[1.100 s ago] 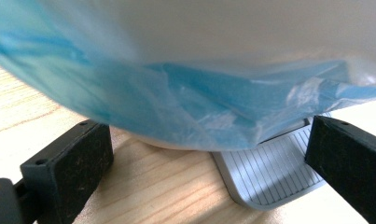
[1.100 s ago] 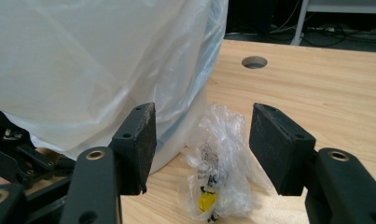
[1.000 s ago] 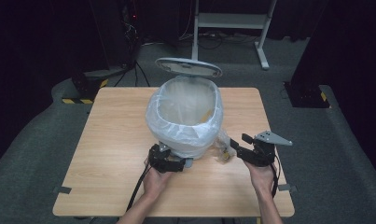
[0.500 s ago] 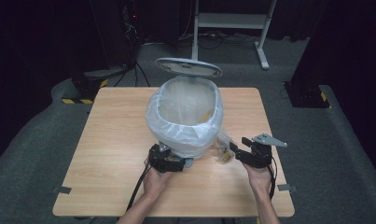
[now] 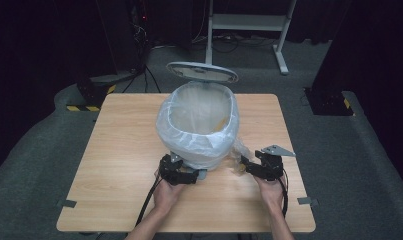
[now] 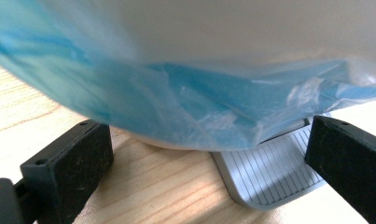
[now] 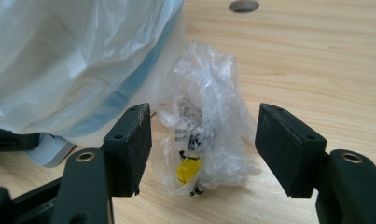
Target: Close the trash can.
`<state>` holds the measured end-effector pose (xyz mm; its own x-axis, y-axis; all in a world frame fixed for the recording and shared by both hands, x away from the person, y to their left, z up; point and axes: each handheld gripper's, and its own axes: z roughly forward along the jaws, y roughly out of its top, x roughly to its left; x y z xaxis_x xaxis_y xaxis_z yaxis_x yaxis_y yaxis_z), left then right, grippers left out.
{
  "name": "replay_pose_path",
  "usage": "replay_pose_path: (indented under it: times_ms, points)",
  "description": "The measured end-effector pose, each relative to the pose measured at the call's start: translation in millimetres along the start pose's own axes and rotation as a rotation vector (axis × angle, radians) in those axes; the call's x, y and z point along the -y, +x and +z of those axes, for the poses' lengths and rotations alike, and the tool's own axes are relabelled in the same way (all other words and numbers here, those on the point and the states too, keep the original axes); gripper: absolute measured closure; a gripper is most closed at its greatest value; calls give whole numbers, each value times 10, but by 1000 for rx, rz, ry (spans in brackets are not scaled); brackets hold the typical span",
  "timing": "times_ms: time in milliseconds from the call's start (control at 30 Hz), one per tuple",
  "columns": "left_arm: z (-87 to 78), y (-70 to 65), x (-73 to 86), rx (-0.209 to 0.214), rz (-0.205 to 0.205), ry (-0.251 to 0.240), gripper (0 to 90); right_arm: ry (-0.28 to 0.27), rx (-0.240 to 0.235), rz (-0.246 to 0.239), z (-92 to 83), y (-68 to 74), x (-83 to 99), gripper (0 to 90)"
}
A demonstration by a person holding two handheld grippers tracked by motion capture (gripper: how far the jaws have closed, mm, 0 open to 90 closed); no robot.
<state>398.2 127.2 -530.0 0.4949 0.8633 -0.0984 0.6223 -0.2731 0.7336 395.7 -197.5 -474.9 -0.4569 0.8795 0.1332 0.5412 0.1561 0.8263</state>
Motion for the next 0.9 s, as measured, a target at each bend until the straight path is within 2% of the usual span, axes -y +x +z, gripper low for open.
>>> replay_pose_path:
  times_ms: [133,233,367,667,700,900]
  points:
    - [1,0,0,0,-1,-1,11,15,1,-6,73,22,33,362]
    - [0,0,0,0,-1,0,11,28,23,-11,134,46,49,355]
    - [0,1,0,1,0,1,12,29,35,-4,177,66,59,349]
    - [0,0,0,0,-1,-1,12,39,59,-26,276,98,94,347]
    - [15,-17,2,2,-25,-21,12,44,60,-27,301,91,105,350]
    - [16,-18,2,1,-27,-23,12,80,59,-14,391,66,162,385]
